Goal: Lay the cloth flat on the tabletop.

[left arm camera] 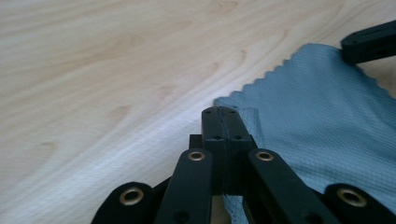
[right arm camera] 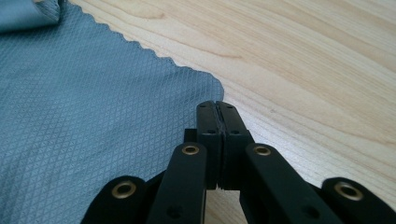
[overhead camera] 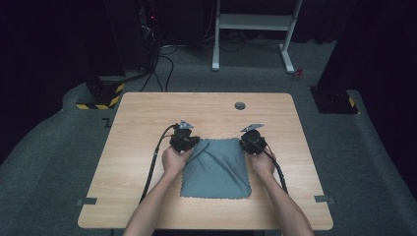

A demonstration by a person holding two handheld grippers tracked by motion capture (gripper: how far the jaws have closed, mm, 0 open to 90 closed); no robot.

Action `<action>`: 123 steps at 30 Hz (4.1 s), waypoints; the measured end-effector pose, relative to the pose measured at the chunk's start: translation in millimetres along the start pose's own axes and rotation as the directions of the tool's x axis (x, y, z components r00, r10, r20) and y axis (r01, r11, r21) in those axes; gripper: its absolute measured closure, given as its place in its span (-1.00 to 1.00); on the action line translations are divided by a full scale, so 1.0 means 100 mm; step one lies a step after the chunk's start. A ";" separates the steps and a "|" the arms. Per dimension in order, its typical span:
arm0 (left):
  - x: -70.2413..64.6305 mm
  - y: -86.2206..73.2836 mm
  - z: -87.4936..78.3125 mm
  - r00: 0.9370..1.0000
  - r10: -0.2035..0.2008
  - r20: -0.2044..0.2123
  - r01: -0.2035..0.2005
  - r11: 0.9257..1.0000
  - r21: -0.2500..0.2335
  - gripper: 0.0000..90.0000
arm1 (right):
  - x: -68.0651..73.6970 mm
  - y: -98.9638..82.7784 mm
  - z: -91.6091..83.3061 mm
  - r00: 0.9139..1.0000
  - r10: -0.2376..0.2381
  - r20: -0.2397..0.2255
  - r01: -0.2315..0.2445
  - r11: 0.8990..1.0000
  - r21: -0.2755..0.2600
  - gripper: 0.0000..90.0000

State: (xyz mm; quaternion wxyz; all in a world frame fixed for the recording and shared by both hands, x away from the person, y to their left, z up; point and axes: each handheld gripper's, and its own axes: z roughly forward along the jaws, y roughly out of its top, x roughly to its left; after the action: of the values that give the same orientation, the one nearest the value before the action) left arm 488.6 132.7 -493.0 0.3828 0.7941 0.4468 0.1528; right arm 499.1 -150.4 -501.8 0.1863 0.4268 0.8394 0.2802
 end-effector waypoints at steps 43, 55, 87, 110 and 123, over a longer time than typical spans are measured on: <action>-0.22 -0.73 -0.29 0.995 0.051 -0.089 -0.053 0.998 -0.019 -0.03 | -0.12 0.00 0.06 0.996 0.079 -0.044 -0.082 0.995 -0.053 1.00; -0.23 -0.73 -0.29 0.994 0.044 -0.097 -0.046 0.999 -0.016 -0.08 | 0.38 0.05 -0.02 0.982 -0.161 -0.097 0.158 0.987 -0.040 0.91; -0.23 -0.73 -0.29 0.994 0.044 -0.101 -0.046 0.999 -0.016 -0.09 | 0.07 0.22 0.03 0.998 -0.008 0.057 0.010 0.999 -0.045 1.00; -0.60 -1.09 -0.90 0.986 0.164 -0.023 -0.165 0.986 -0.001 0.02 | 0.35 -0.55 -0.64 0.986 -0.140 -0.086 0.129 0.984 -0.122 0.72; -0.66 -1.28 -0.91 0.987 0.154 -0.051 -0.153 0.988 0.021 0.02 | 0.60 -1.25 -0.86 0.969 -0.190 -0.158 0.168 0.975 -0.143 0.60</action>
State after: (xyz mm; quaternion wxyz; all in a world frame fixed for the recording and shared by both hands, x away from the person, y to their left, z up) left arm 323.6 160.7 -521.7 0.3513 0.8251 0.3952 0.1988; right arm 341.3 -187.4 -518.2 0.1652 0.3107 0.8676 0.3512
